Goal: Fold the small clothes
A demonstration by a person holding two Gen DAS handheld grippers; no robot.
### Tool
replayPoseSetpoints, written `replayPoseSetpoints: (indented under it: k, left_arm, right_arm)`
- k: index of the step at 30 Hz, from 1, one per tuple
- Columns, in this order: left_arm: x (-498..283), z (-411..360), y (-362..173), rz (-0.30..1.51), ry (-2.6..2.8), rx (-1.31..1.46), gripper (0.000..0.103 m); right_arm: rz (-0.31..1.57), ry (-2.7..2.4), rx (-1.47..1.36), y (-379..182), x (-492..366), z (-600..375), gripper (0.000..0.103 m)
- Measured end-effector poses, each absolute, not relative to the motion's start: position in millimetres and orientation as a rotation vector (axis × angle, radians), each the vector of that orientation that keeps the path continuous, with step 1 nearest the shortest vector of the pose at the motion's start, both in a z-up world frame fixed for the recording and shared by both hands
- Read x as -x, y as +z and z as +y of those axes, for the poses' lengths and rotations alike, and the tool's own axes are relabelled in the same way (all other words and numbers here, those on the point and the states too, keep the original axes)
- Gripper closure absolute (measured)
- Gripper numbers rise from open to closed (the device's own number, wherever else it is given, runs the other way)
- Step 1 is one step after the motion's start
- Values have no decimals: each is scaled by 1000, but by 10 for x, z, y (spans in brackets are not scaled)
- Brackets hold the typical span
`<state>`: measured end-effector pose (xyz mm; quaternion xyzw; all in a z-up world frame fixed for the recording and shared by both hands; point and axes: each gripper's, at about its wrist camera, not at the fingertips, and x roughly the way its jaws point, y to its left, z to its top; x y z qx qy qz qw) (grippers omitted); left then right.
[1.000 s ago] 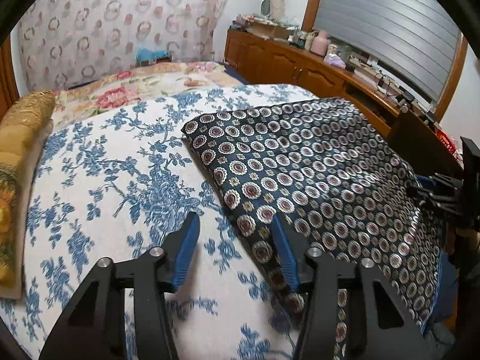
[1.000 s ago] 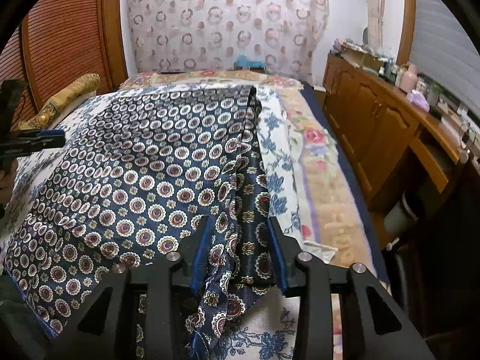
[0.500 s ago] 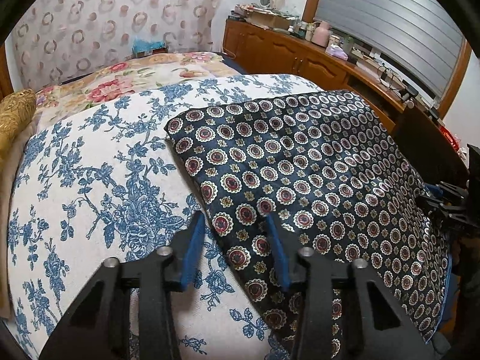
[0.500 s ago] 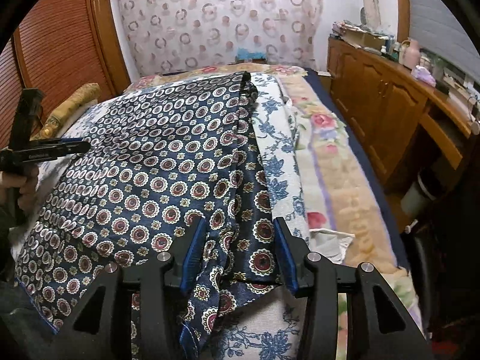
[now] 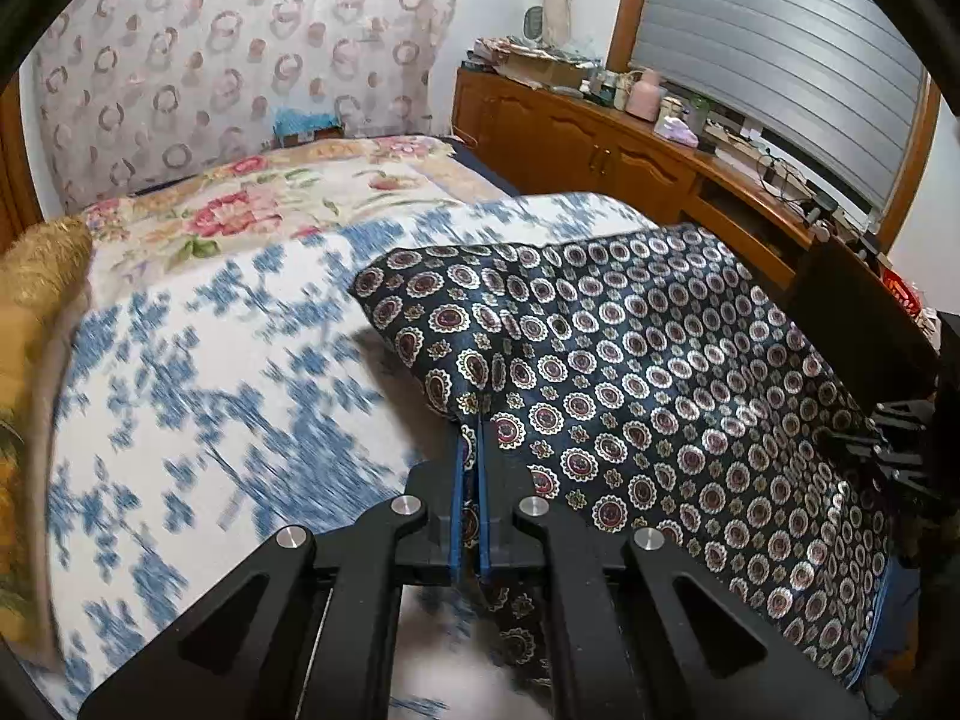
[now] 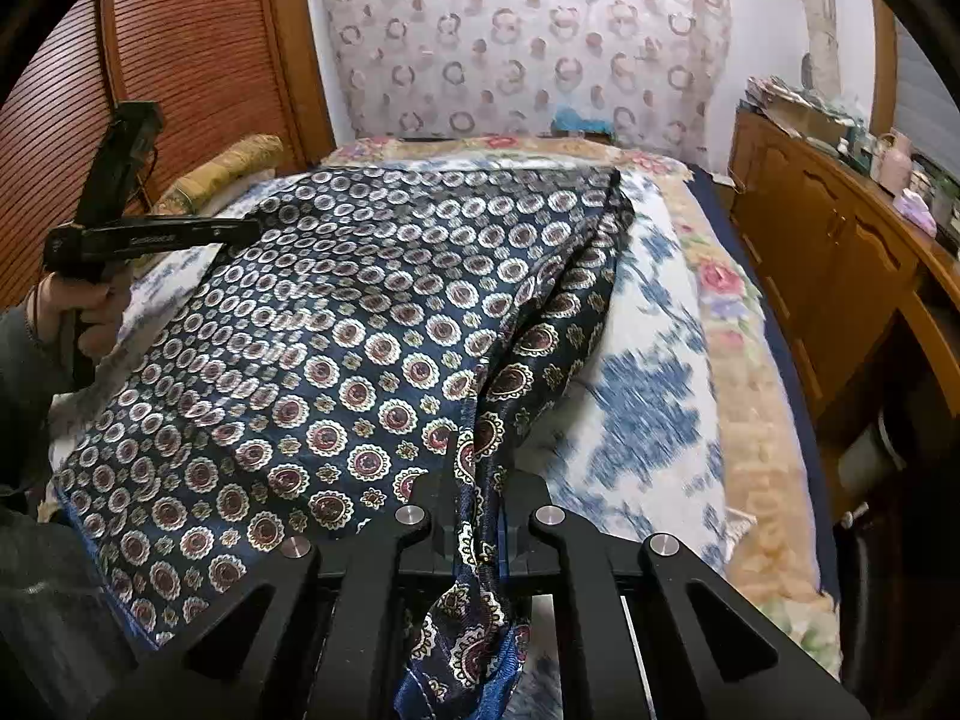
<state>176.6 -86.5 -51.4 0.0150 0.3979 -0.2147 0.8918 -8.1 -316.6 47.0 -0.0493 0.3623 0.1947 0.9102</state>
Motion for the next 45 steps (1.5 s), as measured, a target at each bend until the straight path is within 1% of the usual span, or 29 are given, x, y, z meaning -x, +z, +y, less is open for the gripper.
replayPoseSetpoints:
  k: [8, 12, 14, 15, 16, 17, 20, 22, 25, 28, 29, 30, 31, 32, 34, 35, 36, 40, 45]
  left_arm:
    - [-2112, -489, -374, 799, -344, -78, 99]
    - [-2143, -390, -394, 814, -336, -92, 98]
    - [-2092, -374, -414, 820, -333, -99, 95]
    - [-2049, -362, -424, 818, -319, -106, 94]
    - [-2005, -364, -430, 817, -314, -108, 90]
    - [-1962, -355, -433, 815, -319, -103, 84]
    - [-1780, -305, -509, 823, -343, -93, 75]
    - [-1691, -309, -581, 834, -344, -115, 73]
    - [-1606, -325, -702, 856, -340, -154, 73]
    - [-1554, -316, -789, 872, -340, -155, 72]
    - [-1556, -307, -798, 874, -342, -154, 70]
    - [-1546, -310, -810, 876, -345, -153, 68]
    - [-1535, -313, -821, 873, -348, -154, 67]
    - [-1527, -316, -821, 868, -348, -156, 67]
    - [-1516, -317, -824, 866, -349, -155, 67]
    - [-1517, -315, -825, 868, -349, -153, 64]
    - [-1521, -312, -826, 870, -347, -149, 64]
    - [-1531, -290, -833, 877, -356, -128, 63]
    - [-1530, -305, -829, 877, -356, -132, 63]
  right_arm:
    - [712, 448, 94, 457, -116, -2941, 97]
    - [716, 438, 95, 388, -190, -2858, 97]
    - [724, 417, 102, 353, -204, -2894, 97]
    - [725, 410, 100, 339, -205, -2931, 94]
    - [728, 404, 100, 337, -202, -2949, 93]
    - [730, 401, 104, 330, -202, -2953, 91]
    - [734, 372, 121, 337, -160, -2994, 87]
    - [731, 357, 131, 356, -131, -3047, 86]
    - [719, 335, 155, 413, -34, -3033, 83]
    - [693, 302, 181, 513, 27, -2868, 74]
    - [684, 300, 181, 539, 40, -2818, 68]
    - [674, 295, 180, 575, 78, -2808, 60]
    - [663, 287, 180, 608, 103, -2811, 55]
    - [657, 286, 179, 639, 105, -2784, 49]
    - [637, 295, 177, 724, 209, -2761, 48]
    - [630, 298, 179, 772, 227, -2676, 47]
    - [626, 304, 181, 786, 244, -2646, 47]
    - [640, 346, 192, 724, 216, -2473, 47]
    - [713, 393, 218, 514, 89, -2248, 47]
